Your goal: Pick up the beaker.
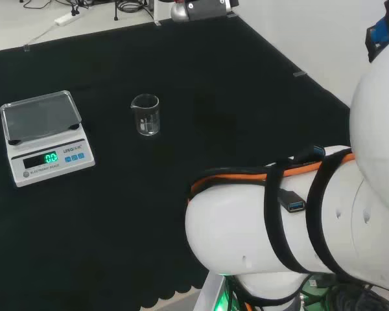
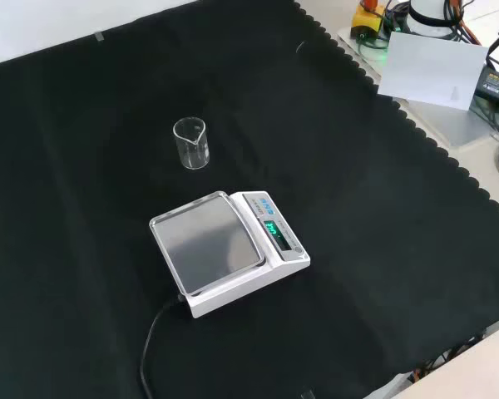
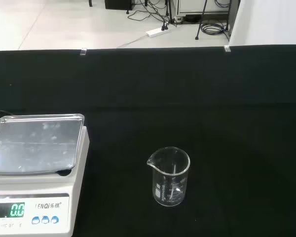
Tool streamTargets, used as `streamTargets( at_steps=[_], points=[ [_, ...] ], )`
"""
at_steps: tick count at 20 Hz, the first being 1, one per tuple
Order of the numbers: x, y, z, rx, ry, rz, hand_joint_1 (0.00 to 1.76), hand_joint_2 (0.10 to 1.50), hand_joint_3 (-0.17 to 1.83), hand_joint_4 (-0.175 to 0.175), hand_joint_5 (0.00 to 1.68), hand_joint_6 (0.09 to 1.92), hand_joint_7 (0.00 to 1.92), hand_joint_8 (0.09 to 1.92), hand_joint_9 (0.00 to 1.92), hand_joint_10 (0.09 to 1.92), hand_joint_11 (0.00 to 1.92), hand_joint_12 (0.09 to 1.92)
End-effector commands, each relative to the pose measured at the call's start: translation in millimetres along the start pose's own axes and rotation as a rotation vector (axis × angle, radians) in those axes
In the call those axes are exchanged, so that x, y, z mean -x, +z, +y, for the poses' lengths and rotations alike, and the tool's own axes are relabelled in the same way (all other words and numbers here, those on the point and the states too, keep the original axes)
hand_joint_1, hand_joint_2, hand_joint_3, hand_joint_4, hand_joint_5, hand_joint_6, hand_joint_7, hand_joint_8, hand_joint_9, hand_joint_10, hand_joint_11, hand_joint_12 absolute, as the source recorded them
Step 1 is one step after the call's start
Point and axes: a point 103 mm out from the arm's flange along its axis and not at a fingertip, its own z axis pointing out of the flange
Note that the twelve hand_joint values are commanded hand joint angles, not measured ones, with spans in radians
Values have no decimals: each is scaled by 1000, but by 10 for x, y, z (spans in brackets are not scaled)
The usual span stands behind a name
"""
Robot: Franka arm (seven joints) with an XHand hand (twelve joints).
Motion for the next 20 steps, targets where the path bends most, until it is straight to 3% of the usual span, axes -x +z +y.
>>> streamTargets(
  at_steps=[1, 2, 5, 9, 13, 20],
  points=[
    [1168, -407, -506, 85, 92, 55, 625, 669, 61, -5, 209, 87, 249, 333, 249, 720, 103, 1418],
    [1225, -461, -533, 87, 96, 49, 641, 677, 63, -11, 236, 87, 235, 469, 263, 798, 110, 1495],
    [935, -435, -458, 69, 88, 37, 661, 685, 66, -14, 262, 87, 183, 676, 270, 879, 115, 1564],
    [687, -281, -309, 42, 83, 37, 672, 686, 67, -10, 262, 87, 168, 713, 267, 889, 117, 1573],
    [554, -2, -49, -11, 68, 78, 677, 682, 67, 4, 248, 87, 145, 726, 259, 893, 104, 1588],
    [374, 418, 403, -83, 35, 70, 688, 674, 65, 26, 232, 87, 124, 735, 244, 897, 97, 1598]
  ],
)
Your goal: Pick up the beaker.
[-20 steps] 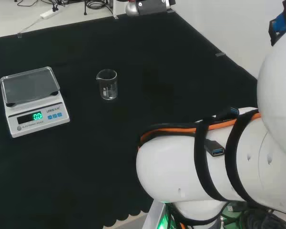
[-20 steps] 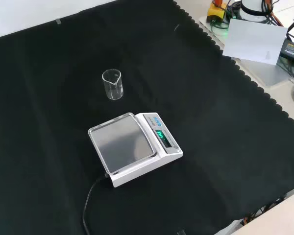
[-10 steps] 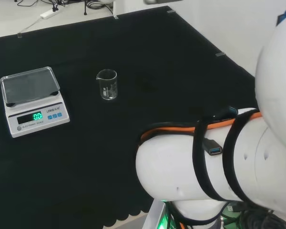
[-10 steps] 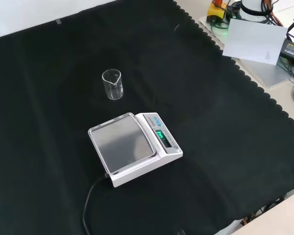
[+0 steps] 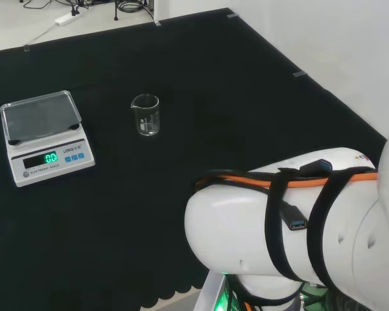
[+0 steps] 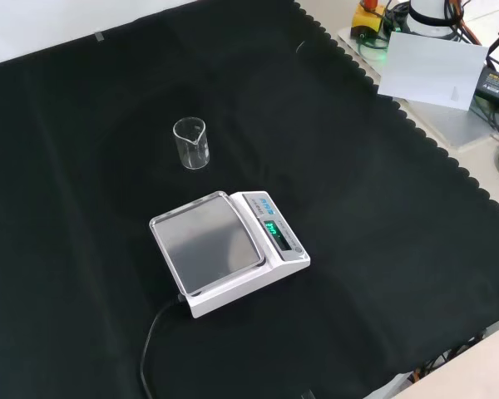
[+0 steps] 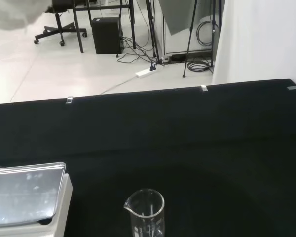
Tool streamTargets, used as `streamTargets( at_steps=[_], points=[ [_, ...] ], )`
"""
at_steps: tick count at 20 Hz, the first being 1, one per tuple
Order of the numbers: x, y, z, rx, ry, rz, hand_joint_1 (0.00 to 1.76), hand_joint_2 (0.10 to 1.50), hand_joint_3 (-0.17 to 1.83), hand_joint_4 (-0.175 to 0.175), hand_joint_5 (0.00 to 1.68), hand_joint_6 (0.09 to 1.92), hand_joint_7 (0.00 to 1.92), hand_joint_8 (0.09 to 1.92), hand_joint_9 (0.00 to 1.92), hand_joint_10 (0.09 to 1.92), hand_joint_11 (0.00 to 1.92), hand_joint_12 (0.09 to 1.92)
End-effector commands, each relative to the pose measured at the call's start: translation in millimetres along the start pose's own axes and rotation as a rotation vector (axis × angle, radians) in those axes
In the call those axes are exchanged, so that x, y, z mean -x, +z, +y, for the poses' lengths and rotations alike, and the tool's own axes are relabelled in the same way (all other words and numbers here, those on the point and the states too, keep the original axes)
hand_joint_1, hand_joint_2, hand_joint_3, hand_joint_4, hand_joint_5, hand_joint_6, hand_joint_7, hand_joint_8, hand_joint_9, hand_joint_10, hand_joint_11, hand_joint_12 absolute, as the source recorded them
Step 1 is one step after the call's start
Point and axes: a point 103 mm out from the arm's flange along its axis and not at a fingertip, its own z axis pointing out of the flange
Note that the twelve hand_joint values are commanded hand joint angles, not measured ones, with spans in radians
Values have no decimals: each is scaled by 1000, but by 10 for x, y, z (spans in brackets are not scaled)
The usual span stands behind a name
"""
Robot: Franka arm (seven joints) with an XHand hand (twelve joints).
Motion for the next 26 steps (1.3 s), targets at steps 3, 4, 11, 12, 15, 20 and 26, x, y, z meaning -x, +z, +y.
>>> streamTargets(
  at_steps=[3, 4, 11, 12, 15, 20, 26],
  points=[
    [-257, 1075, 601, -211, -6, -2, 698, 671, 64, 30, 231, 87, 122, 738, 242, 899, 96, 1599],
    [-291, 1132, 623, -215, -5, 3, 699, 670, 64, 31, 232, 87, 122, 739, 241, 900, 95, 1600],
    [-613, 1636, 930, -302, -20, -13, 713, 666, 63, 36, 229, 87, 120, 745, 232, 903, 86, 1601],
    [-640, 1705, 984, -314, -28, -3, 714, 665, 63, 36, 225, 87, 118, 745, 230, 903, 84, 1601],
    [-687, 1867, 1118, -343, -52, -17, 715, 665, 63, 36, 218, 87, 110, 744, 220, 904, 74, 1602],
    [-618, 2109, 1393, -375, -45, -38, 716, 663, 66, 38, 193, 87, 94, 749, 169, 918, 38, 1611],
    [-441, 2429, 1696, -422, -41, -31, 716, 656, 65, 42, 164, 87, 80, 751, 137, 935, 13, 1621]
  ],
)
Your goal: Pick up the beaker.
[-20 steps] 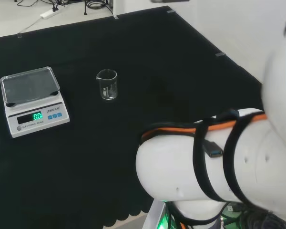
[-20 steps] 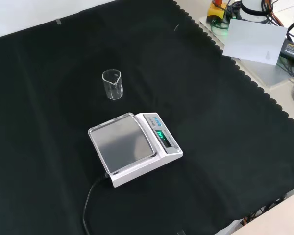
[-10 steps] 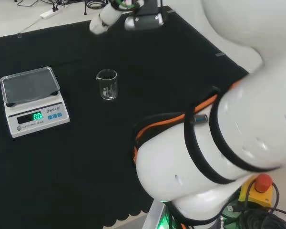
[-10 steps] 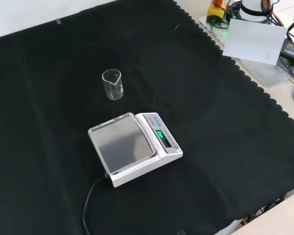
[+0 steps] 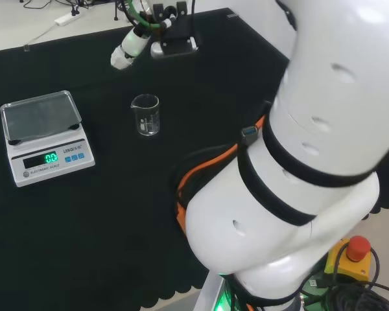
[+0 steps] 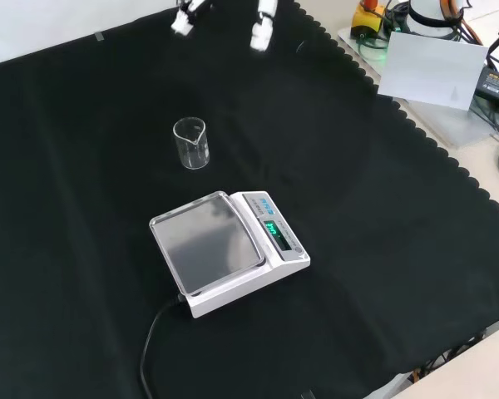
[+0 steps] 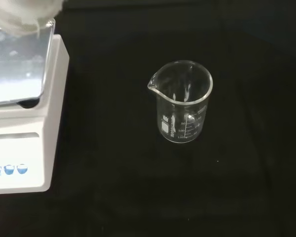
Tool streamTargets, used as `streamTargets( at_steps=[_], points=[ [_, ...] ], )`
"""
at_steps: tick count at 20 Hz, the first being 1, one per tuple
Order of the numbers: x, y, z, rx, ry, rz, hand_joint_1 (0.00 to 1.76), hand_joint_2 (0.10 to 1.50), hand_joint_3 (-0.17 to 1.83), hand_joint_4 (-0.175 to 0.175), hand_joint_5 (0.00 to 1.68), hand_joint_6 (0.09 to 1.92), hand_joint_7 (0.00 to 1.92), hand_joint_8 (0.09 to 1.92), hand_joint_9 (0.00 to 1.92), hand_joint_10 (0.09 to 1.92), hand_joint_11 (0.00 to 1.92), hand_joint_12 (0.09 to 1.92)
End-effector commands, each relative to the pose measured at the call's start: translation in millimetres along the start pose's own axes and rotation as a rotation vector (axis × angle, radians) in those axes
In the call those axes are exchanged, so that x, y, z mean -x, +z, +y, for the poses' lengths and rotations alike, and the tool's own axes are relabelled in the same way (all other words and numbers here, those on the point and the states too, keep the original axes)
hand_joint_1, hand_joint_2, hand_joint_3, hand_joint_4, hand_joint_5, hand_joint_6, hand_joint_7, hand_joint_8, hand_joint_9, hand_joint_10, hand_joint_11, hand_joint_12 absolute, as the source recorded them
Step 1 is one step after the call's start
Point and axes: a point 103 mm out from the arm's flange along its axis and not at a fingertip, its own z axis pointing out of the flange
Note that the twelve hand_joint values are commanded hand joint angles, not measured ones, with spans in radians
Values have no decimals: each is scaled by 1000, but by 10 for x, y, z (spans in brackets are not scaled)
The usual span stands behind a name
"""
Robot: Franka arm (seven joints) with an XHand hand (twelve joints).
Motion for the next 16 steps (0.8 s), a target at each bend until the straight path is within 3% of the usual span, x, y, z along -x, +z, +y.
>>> streamTargets(
  at_steps=[1, 6, 12, 16],
  points=[
    [116, 159, 597, -19, -10, 0, 716, 655, 65, 43, 161, 87, 78, 751, 134, 936, 10, 1622],
    [144, 365, 916, -44, 7, -26, 719, 651, 64, 46, 148, 87, 71, 749, 127, 939, 2, 1624],
    [63, 593, 1109, -51, -25, -90, 722, 648, 63, 48, 136, 87, 53, 744, 119, 942, 0, 1624],
    [61, 767, 1217, -84, -13, -122, 721, 647, 63, 51, 128, 87, 28, 737, 95, 946, 0, 1614]
  ],
)
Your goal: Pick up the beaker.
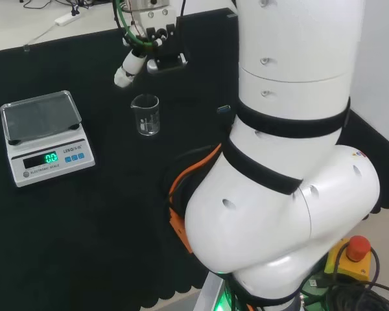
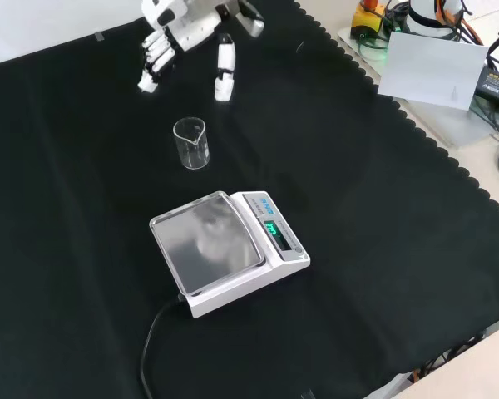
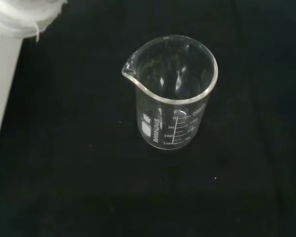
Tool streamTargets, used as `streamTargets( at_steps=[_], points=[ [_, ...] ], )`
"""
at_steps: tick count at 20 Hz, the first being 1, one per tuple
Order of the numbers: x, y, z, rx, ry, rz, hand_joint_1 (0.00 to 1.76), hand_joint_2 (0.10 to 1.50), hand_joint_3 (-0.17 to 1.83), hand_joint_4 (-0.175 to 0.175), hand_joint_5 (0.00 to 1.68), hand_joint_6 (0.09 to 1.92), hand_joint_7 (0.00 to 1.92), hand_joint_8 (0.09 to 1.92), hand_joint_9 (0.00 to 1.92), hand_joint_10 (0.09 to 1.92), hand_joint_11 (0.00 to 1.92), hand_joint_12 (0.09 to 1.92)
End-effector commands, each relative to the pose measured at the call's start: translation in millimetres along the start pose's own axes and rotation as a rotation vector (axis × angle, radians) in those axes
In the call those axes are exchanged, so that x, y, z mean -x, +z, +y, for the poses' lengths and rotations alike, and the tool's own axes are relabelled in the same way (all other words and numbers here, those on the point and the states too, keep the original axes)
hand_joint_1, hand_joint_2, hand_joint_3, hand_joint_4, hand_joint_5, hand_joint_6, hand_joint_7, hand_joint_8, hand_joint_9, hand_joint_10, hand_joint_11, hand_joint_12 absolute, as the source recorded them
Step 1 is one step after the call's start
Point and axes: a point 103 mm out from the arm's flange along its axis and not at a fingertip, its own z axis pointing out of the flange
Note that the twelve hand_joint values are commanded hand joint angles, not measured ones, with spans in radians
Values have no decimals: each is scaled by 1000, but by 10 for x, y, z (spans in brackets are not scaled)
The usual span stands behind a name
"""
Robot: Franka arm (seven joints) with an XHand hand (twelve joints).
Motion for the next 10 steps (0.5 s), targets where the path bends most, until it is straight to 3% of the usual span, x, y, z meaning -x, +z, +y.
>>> streamTargets(
  at_steps=[1, 3, 4, 5, 10],
  points=[
    [-20, 196, 244, -15, -1, -64, 720, 646, 62, 53, 123, 87, 15, 726, 79, 951, 0, 1606],
    [-29, 270, 266, -23, -10, -76, 719, 644, 62, 56, 111, 87, 3, 687, 57, 959, 0, 1593],
    [1, 295, 260, -34, 107, -120, 718, 642, 61, 57, 105, 87, 1, 663, 48, 962, 0, 1587],
    [-51, 323, 271, -42, 124, -158, 717, 640, 60, 59, 100, 87, 0, 635, 39, 965, 0, 1580],
    [-256, 451, 291, -59, 14, -166, 719, 631, 53, 71, 82, 87, 0, 536, 2, 963, 0, 1491]
  ],
)
